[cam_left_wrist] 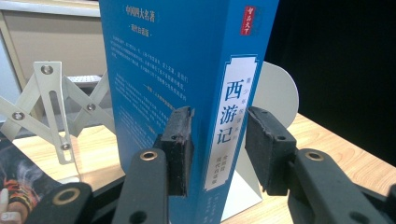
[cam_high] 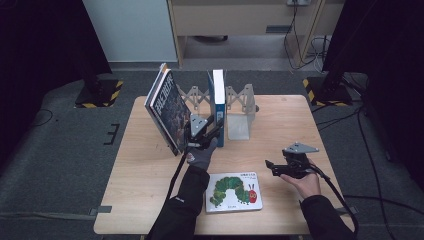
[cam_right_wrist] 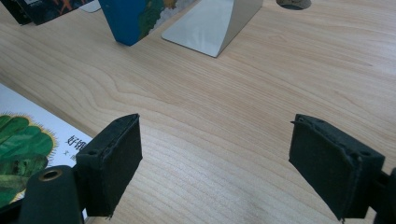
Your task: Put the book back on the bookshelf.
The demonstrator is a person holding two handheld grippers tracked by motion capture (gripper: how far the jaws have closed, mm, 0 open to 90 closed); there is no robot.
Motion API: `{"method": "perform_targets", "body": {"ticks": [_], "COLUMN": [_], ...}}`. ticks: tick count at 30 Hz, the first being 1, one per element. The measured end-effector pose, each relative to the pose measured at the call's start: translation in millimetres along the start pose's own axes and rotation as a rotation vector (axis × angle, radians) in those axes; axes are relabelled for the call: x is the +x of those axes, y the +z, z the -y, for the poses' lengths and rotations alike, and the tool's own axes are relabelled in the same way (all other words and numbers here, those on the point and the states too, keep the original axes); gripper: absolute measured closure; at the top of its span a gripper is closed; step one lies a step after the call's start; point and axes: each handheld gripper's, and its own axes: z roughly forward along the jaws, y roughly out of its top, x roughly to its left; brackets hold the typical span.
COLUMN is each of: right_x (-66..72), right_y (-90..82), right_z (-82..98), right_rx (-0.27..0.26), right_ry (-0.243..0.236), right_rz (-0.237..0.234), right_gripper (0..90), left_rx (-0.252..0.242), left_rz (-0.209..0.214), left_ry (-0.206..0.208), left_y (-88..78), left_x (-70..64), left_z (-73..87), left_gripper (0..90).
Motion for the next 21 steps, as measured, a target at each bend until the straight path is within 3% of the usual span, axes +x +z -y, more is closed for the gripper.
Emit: {"method": "perform_targets", "body": {"ticks": [9,12,17,21], "right_x": [1.6,2.3,5.5,10.5], "right_y": [-2.2,-4.6,-12.0,-18.9], "right_z": [-2.6,-5.4,-12.5,-18.8], "right_rx": [-0.018,-0.026,-0.055,-0.082], "right_ry": [0.007,0.012,0.02,0.029], "right_rz": [-0.01,-0.015,-0.024,-0.038], "right_gripper": [16.7,16.3,15.7,15.7], "left_rx": [0.012,0.018,0.052,0.107], "left_rz": [0.022,0.03,0.054,0.067], "left_ry": [0.02,0.045,0.065,0.114], "left_y": [-10.2,-17.4,-36.6,-54.4], "left_x": [4.0,4.4,6.8,6.8], "left_z": [-5.1,-8.6,-12.4,-7.9], "left_gripper": [57.2,54.9,52.3,49.9]}}
